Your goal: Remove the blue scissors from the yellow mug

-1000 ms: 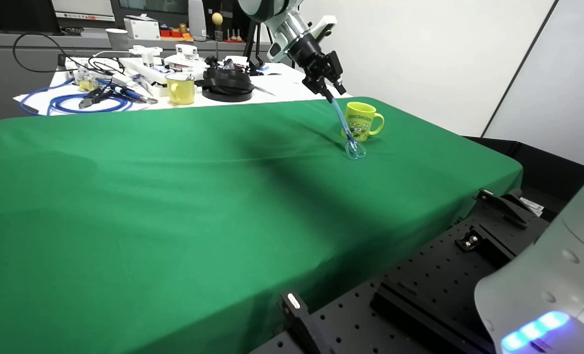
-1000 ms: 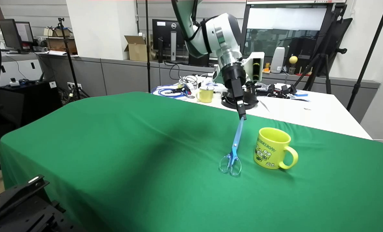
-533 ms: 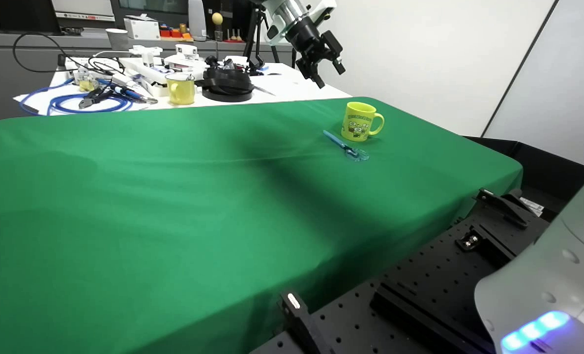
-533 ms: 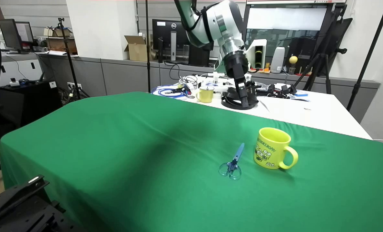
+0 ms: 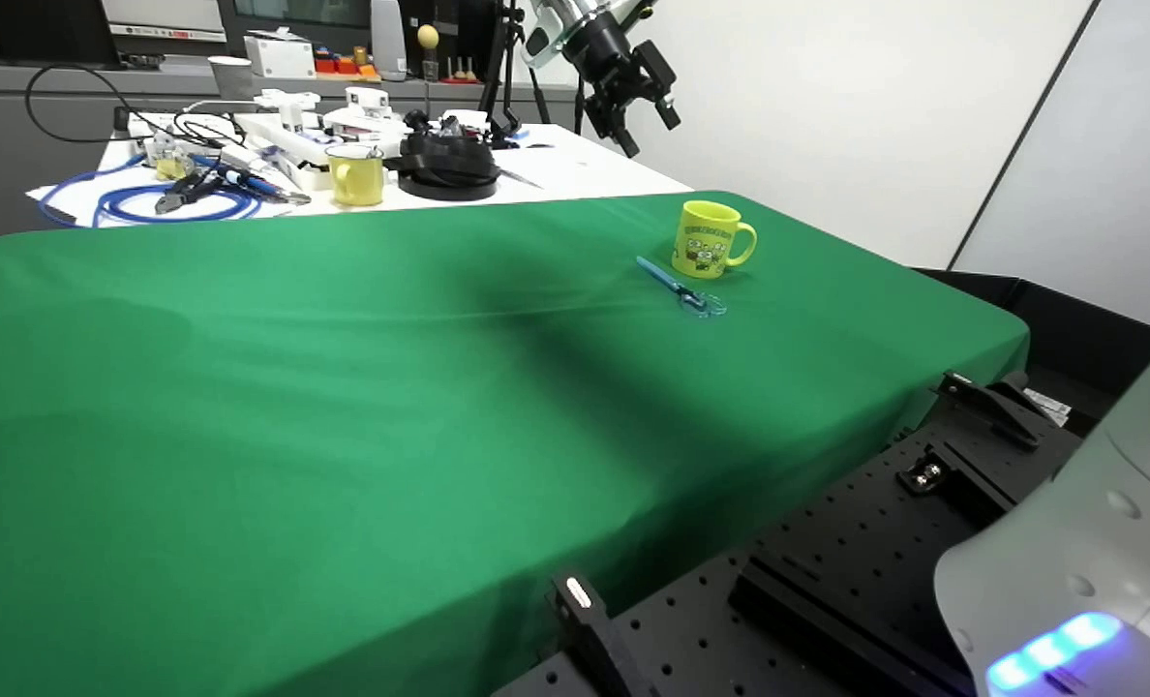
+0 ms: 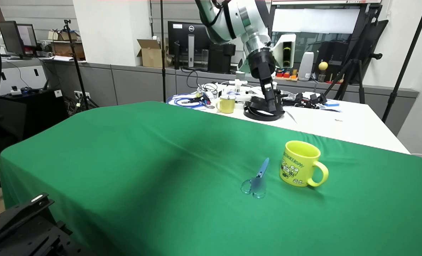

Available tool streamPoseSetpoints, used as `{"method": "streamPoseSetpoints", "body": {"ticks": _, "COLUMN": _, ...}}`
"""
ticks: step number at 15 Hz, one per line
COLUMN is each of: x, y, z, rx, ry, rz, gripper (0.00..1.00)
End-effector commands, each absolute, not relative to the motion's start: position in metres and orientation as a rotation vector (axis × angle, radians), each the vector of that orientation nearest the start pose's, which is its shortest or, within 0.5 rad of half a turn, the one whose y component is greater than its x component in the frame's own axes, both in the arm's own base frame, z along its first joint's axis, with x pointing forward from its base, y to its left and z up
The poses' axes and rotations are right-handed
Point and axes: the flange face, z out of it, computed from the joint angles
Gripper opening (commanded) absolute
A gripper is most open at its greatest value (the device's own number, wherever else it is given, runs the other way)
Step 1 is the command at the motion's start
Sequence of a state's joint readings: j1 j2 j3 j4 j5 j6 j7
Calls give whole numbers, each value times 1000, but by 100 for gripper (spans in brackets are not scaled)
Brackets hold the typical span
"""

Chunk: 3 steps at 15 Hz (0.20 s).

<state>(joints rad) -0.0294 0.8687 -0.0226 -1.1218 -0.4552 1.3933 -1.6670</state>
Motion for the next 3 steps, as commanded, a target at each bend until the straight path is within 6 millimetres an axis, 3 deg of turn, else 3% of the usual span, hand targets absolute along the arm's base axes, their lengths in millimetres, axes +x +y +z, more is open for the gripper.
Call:
{"method": "streamPoseSetpoints", "body": {"ticks": 1, "x": 694, "y": -85, "z": 268, "rx": 2038, "ry": 2264, "rz": -1191, "gripper": 100}}
{"method": "streamPoseSetpoints", "body": {"ticks": 3, "x": 694, "y": -85, "z": 268, "rx": 2038, "ry": 2264, "rz": -1192, "gripper": 100}}
